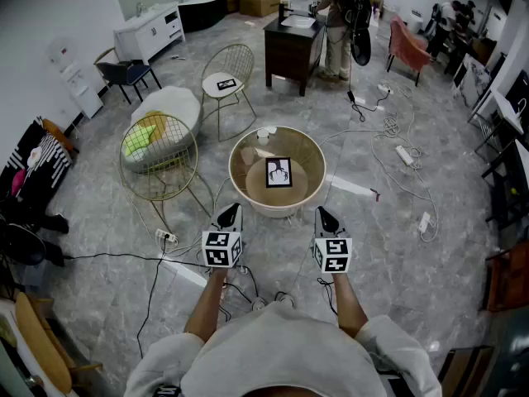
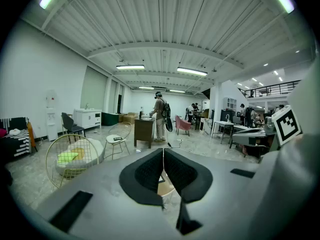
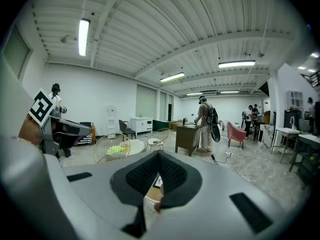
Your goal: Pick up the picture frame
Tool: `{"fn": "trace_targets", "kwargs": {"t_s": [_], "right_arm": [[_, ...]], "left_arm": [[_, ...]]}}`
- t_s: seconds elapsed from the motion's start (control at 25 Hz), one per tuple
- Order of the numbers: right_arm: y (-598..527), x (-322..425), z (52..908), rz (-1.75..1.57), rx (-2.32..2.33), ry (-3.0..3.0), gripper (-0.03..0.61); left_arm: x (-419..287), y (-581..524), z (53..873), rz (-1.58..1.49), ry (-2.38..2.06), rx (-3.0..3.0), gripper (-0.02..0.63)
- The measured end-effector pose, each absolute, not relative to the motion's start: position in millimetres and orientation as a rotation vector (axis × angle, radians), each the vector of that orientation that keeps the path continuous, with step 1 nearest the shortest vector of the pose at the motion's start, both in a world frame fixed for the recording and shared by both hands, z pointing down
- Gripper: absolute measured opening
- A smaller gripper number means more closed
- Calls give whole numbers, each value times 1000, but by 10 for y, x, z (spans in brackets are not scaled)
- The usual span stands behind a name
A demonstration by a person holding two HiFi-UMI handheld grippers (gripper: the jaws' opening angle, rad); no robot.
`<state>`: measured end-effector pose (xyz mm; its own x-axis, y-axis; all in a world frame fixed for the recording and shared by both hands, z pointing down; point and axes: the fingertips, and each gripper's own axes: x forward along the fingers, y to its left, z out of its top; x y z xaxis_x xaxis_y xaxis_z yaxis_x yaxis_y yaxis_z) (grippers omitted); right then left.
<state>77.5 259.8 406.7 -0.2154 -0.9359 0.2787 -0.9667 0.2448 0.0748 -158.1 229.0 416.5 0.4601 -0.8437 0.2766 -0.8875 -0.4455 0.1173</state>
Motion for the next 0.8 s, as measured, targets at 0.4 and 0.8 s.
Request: {"fn": "trace_targets", "kwargs": {"t_s": [0.4, 0.8], "right_arm": [[2615, 788, 4115, 172, 1758, -2256, 0], [2619, 889, 4118, 185, 1746, -2304, 3]], "left_arm": [[-1548, 2317, 4241, 276, -1489, 2455, 18], [-1468, 2387, 4275, 264, -1488, 2446, 20]]}}
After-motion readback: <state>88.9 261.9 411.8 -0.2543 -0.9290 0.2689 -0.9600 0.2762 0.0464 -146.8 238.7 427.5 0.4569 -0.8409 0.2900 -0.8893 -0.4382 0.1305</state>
